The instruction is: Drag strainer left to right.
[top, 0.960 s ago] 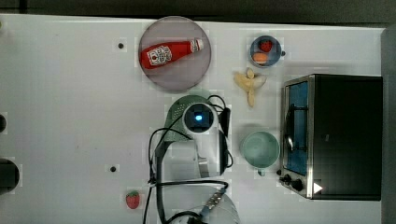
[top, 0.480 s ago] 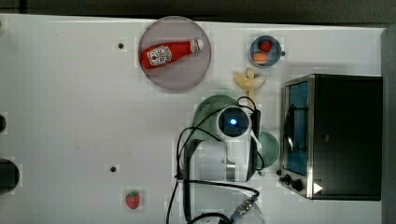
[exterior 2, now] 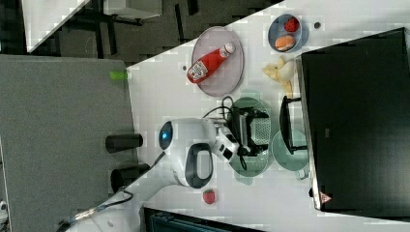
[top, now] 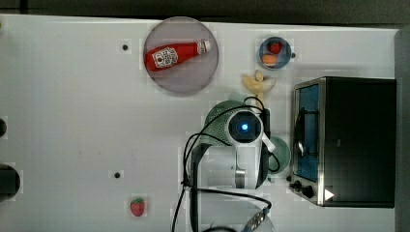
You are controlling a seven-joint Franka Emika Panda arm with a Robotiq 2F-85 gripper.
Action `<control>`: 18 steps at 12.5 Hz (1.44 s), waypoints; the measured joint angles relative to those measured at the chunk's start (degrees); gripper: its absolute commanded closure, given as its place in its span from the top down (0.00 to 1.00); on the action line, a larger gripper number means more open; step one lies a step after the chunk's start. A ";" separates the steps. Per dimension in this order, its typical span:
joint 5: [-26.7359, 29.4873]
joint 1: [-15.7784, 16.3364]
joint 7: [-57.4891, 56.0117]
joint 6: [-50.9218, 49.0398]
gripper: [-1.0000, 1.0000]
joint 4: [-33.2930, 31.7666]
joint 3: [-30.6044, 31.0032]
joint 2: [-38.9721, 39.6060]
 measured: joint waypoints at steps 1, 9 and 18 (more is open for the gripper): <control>0.17 0.26 -3.47 -1.23 1.00 -0.22 0.53 -2.01; 7.86 0.92 -27.12 -35.94 1.00 5.26 5.96 -28.91; 8.54 2.34 -35.98 -62.85 1.00 18.46 5.21 -42.66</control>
